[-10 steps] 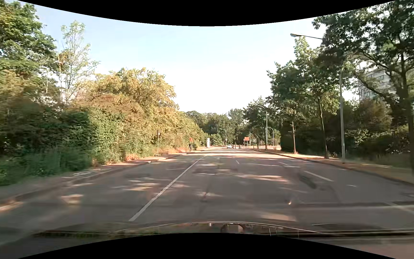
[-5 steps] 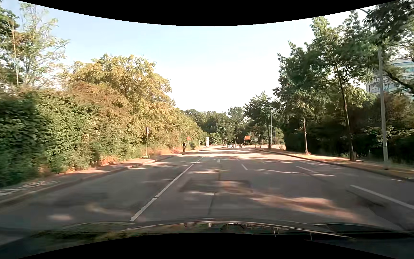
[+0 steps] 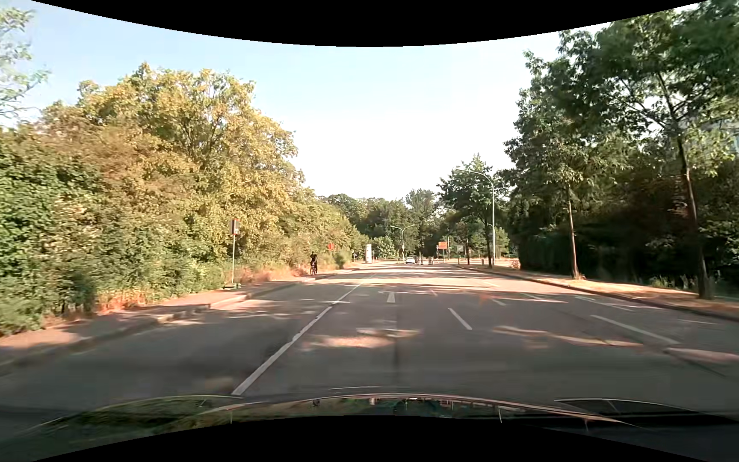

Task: Follow the waypoints while adhering to traffic rules and regulations

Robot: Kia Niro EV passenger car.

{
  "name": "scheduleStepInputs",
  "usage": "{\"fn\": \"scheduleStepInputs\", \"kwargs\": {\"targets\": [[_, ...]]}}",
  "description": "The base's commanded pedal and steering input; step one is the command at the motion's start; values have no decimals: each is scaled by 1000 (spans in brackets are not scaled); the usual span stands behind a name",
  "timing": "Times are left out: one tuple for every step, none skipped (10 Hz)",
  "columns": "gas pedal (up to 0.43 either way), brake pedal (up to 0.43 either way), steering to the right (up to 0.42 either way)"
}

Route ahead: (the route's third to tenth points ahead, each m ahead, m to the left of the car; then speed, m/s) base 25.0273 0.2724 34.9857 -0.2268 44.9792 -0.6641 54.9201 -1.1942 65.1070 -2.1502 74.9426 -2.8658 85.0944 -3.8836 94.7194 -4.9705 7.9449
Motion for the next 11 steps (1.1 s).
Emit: {"fn": "scheduleStepInputs", "kwargs": {"targets": [[67, 0, 3], [67, 0, 3], [67, 0, 3], [67, 0, 3], [67, 0, 3], [67, 0, 5], [67, 0, 5], [67, 0, 5], [67, 0, 6], [67, 0, 7], [67, 0, 7]]}}
